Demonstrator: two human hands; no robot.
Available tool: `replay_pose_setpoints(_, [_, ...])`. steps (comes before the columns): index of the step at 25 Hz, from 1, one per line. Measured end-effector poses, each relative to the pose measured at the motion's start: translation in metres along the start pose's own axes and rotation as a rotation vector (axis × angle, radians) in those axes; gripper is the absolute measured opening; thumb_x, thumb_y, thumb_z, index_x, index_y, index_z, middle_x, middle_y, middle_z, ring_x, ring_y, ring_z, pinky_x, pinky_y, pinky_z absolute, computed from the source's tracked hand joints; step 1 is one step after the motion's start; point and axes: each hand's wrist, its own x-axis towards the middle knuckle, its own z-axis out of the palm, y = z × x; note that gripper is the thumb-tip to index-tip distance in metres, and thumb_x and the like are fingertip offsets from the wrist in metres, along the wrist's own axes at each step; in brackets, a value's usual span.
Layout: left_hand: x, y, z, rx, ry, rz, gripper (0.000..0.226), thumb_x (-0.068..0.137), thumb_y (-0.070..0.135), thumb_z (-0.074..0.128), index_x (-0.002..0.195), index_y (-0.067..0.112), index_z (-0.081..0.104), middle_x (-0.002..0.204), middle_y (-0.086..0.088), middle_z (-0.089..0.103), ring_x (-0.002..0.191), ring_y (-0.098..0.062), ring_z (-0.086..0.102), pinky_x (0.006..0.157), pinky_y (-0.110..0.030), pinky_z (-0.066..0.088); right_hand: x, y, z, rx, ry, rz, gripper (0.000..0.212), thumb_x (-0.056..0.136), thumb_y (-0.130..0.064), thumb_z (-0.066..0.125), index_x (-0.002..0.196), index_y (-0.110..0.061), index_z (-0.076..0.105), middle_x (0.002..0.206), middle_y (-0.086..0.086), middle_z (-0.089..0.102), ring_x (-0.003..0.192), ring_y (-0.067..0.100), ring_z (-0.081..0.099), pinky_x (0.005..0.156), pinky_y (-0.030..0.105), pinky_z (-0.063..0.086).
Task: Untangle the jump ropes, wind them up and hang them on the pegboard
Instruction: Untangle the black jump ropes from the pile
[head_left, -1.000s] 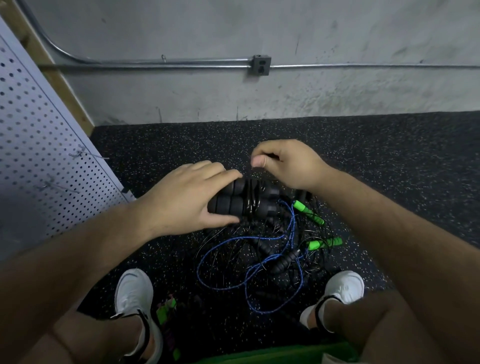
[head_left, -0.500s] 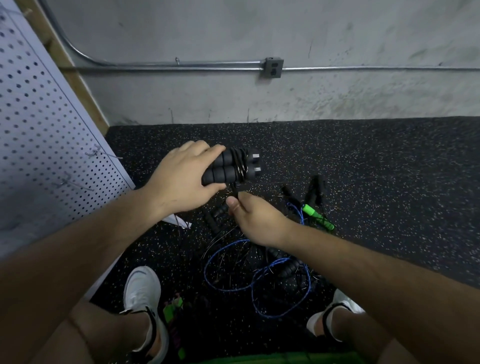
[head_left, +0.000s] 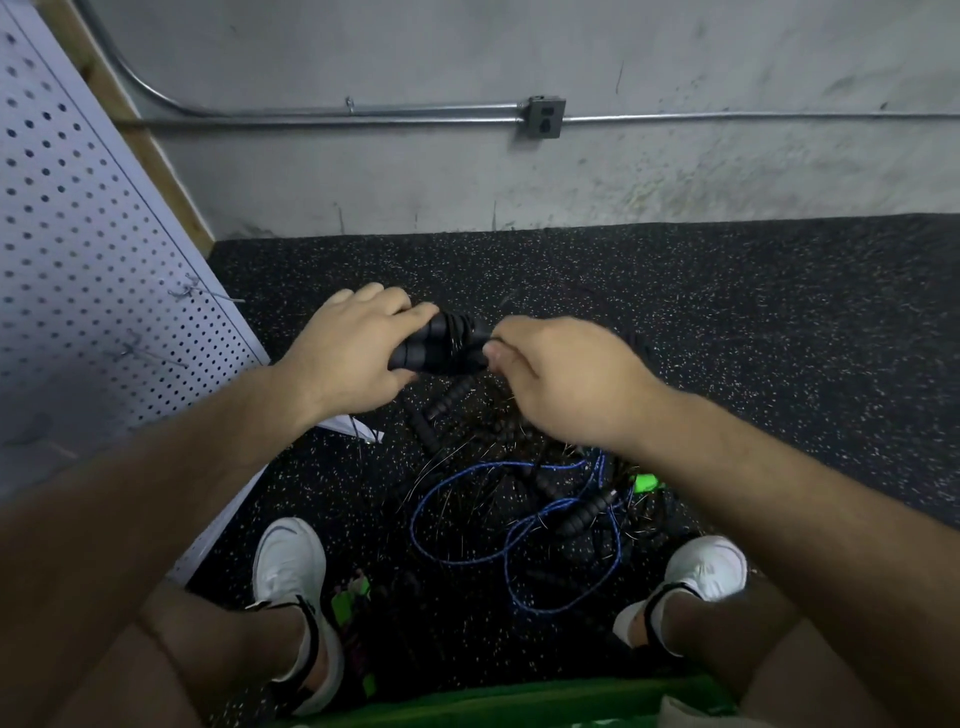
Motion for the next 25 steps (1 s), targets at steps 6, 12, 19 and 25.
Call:
replay_pose_setpoints(6, [-0.01,0.034,-0.008,-0.155,-0.078,0.203,0.071,0.081,0.047,0.075,0.144,0.027,0.048,0.12,0.011,0.054,0.112,-0.012,0.047,0.101,-0.036,0.039,0.025,0.047,0.0,-0.223,0.11,-0.046,0.027,0.106,-0.04,0.042,0.112,-0.023,0.063,0.092,-0.005,0.067,0.083,0.021,0.061,0.063,0.031,0.037])
replay_pose_setpoints(12, [-0.013,0.055,-0.037,-0.463,-0.052,0.156,0.067,0.08,0.044,0.079,0.139,0.028,0.051,0.117,0.016,0.054,0.11,-0.006,0.046,0.102,-0.029,0.037,0.034,0.074,0.011,0.309,0.002,-0.058,0.009,0.098,-0.024,0.063,0.097,-0.015,0.064,0.085,-0.009,0.068,0.079,0.008,0.063,0.071,0.029,0.047])
replay_pose_setpoints(19, [0.006,0.044,-0.049,-0.447,0.14,-0.127,0.083,0.081,0.049,0.078,0.152,0.025,0.042,0.134,0.004,0.056,0.128,-0.017,0.046,0.112,-0.039,0.037,0.032,0.018,0.062,0.622,-0.05,0.133,0.025,0.108,-0.017,0.041,0.088,-0.016,0.056,0.068,-0.002,0.052,0.05,0.002,0.044,0.049,0.024,0.038])
replay_pose_setpoints(25, [0.015,0.007,-0.038,-0.351,0.206,-0.279,0.085,0.081,0.046,0.079,0.153,0.024,0.041,0.129,-0.002,0.058,0.122,-0.025,0.049,0.106,-0.045,0.042,0.022,-0.001,0.068,0.749,-0.273,0.161,0.02,0.109,-0.019,0.038,0.096,-0.015,0.053,0.074,-0.003,0.052,0.057,0.005,0.047,0.048,0.016,0.039])
